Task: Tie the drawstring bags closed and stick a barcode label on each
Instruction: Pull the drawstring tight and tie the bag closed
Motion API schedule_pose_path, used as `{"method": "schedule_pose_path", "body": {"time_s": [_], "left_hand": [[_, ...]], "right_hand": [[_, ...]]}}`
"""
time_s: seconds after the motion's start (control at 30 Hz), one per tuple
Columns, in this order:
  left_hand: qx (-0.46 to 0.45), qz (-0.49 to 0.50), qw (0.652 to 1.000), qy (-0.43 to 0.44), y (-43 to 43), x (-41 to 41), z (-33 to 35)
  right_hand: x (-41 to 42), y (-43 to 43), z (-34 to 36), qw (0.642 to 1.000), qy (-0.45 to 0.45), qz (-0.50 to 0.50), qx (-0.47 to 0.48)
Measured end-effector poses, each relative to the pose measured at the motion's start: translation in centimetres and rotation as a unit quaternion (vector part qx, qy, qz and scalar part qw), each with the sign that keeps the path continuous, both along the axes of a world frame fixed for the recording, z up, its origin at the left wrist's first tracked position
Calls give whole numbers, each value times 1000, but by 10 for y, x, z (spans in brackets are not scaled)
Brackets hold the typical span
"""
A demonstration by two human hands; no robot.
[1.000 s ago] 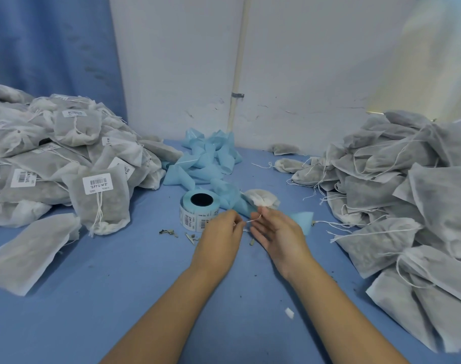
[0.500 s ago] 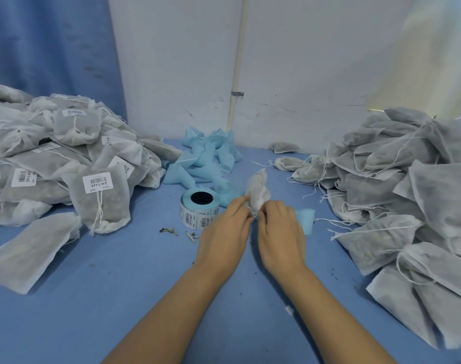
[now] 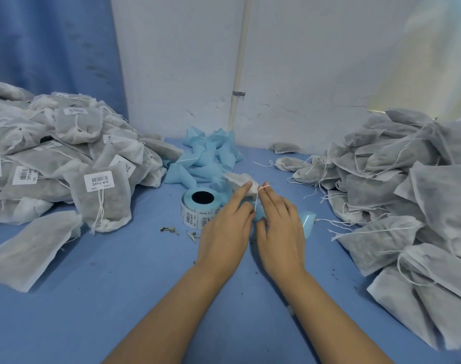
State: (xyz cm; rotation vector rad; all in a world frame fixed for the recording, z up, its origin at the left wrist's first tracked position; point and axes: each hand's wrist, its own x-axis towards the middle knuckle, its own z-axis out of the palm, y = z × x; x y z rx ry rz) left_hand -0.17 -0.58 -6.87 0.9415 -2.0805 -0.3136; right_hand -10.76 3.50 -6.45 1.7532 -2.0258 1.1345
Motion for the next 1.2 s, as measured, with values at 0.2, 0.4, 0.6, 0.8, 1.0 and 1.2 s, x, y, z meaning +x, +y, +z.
{"method": "schedule_pose_path", "body": {"time_s": [0.2, 0.4, 0.6, 0.8, 1.0, 1.2], "left_hand": [[34, -40, 998, 20, -2, 0, -3], [65, -75, 995, 16, -1, 0, -7], [95, -76, 991, 50, 0, 0, -6], [136, -32, 979, 152, -3, 2, -5], [117, 1, 985, 129, -2, 3, -5], [206, -93, 937, 265, 6, -5, 1]], "right_hand": [[-3, -3, -3, 991, -105, 54, -62], [-7, -3, -2, 935, -327, 32, -129], [-13, -6, 0, 861, -485, 64, -140], [-8, -6, 0, 882, -449, 124, -78], [-6, -3, -1, 947, -300, 106, -46], [1, -4, -2, 973, -214, 69, -57]]}}
